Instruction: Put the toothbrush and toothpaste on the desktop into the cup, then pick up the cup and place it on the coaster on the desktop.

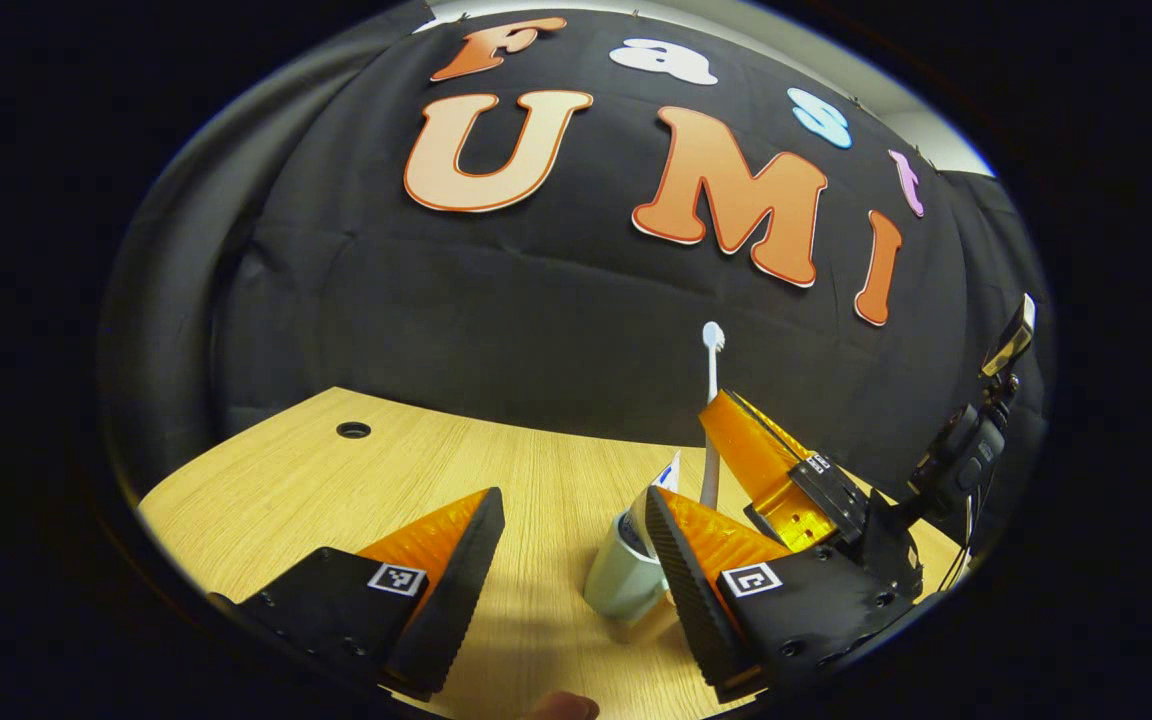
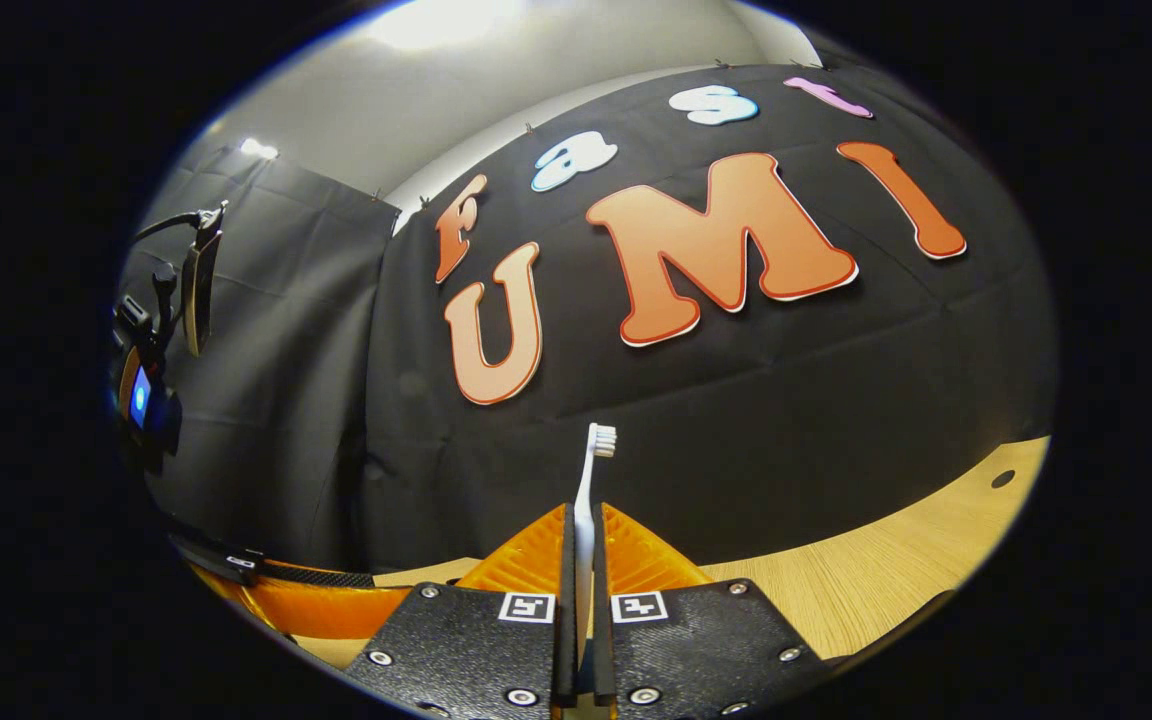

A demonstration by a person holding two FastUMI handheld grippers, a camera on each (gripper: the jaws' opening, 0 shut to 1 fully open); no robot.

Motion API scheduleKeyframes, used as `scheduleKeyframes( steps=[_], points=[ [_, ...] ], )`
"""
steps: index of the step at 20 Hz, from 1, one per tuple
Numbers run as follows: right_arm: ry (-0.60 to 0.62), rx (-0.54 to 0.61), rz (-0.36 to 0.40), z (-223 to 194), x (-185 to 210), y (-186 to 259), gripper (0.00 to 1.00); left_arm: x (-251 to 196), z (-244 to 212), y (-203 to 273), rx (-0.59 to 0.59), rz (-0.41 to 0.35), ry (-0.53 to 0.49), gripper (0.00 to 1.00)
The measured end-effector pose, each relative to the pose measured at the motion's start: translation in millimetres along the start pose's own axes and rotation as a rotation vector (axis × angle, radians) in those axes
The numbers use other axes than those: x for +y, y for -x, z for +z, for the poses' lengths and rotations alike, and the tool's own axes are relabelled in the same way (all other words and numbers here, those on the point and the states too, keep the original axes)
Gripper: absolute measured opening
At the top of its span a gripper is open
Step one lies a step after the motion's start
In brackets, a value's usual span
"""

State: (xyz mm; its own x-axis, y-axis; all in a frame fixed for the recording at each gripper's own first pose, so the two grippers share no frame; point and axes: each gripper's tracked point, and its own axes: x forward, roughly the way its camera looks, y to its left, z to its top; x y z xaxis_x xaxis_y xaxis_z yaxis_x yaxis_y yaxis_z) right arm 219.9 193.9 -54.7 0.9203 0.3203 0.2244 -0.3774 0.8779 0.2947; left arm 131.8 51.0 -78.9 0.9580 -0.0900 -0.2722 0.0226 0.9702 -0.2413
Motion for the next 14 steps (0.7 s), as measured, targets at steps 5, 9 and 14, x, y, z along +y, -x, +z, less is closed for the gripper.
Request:
scheduleKeyframes(
  steps=[5, 9, 14],
  points=[
    [0.011, 0.019, -0.010, -12.2, -3.4, -4.6, 0.06, 0.8, -2.2, -2.0, 0.007, 0.002, 0.000, 0.92],
    [0.012, 0.062, -0.013, -16.5, -7.2, 4.5, 0.09, -7.5, -5.7, -2.0, 0.035, -0.027, -0.004, 0.93],
    [0.042, 0.064, 0.003, 1.4, -3.7, 26.1, 0.09, -19.1, -3.5, 4.7, 0.051, -0.061, -0.020, 0.92]
  ],
)
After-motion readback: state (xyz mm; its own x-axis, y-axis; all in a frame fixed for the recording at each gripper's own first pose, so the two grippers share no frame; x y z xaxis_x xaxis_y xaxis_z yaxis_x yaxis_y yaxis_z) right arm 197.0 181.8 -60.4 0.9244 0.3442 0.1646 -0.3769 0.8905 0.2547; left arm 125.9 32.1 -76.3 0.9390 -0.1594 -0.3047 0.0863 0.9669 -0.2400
